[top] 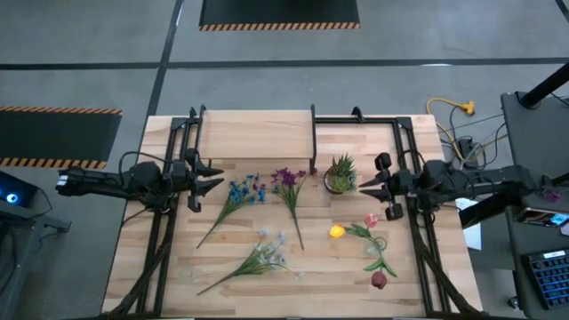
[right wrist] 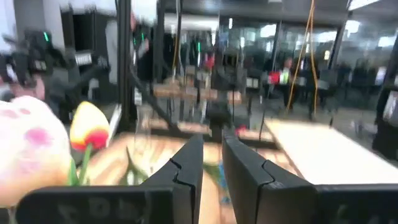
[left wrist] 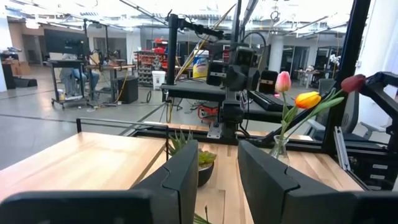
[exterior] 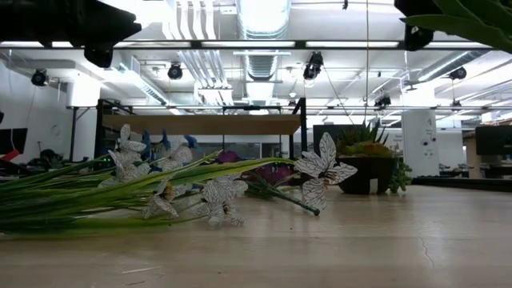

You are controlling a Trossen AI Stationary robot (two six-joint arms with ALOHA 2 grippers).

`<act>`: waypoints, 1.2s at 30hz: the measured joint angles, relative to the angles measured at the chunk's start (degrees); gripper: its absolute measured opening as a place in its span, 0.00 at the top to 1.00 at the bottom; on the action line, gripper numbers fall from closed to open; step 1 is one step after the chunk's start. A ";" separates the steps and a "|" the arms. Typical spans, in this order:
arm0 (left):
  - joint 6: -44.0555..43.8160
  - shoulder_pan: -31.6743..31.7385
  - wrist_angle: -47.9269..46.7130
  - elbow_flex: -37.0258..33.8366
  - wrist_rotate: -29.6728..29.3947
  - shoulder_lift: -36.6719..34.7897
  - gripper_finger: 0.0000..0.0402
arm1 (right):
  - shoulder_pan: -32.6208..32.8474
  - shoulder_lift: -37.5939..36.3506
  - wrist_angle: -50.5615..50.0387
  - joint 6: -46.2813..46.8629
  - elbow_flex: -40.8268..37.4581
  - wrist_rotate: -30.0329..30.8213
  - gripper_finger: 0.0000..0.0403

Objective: Pick and place flowers into a vace then onto a shelf
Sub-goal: Put the blue flowers into the left transparent vase

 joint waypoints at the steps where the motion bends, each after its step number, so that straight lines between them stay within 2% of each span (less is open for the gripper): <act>1: 0.02 -0.01 -0.03 -0.04 0.00 0.00 0.76 | 0.00 -0.60 3.23 0.32 -1.83 -0.02 0.87; 4: 0.01 -0.01 -0.03 -0.05 0.00 0.00 0.76 | 0.00 -2.31 8.49 1.07 -6.53 0.01 0.87; 8: 0.02 -0.01 -0.03 -0.07 0.00 0.00 0.76 | 0.02 -5.35 8.08 0.66 -9.29 0.02 0.87; 15: 0.01 -0.01 -0.03 -0.07 0.00 0.00 0.76 | 0.02 -13.00 -2.21 2.49 -9.66 0.64 0.87; 24: -0.21 0.00 0.00 -0.31 0.00 0.00 0.76 | 0.02 -21.25 -5.32 3.03 -14.14 0.47 0.87; 34: -1.43 0.00 0.10 -1.00 0.00 0.04 0.76 | 0.02 -21.89 -6.43 2.21 -14.12 0.58 0.87; 36: 0.45 0.00 0.16 -1.07 0.00 0.00 0.76 | 0.02 -21.67 -6.38 0.95 -14.12 0.64 0.87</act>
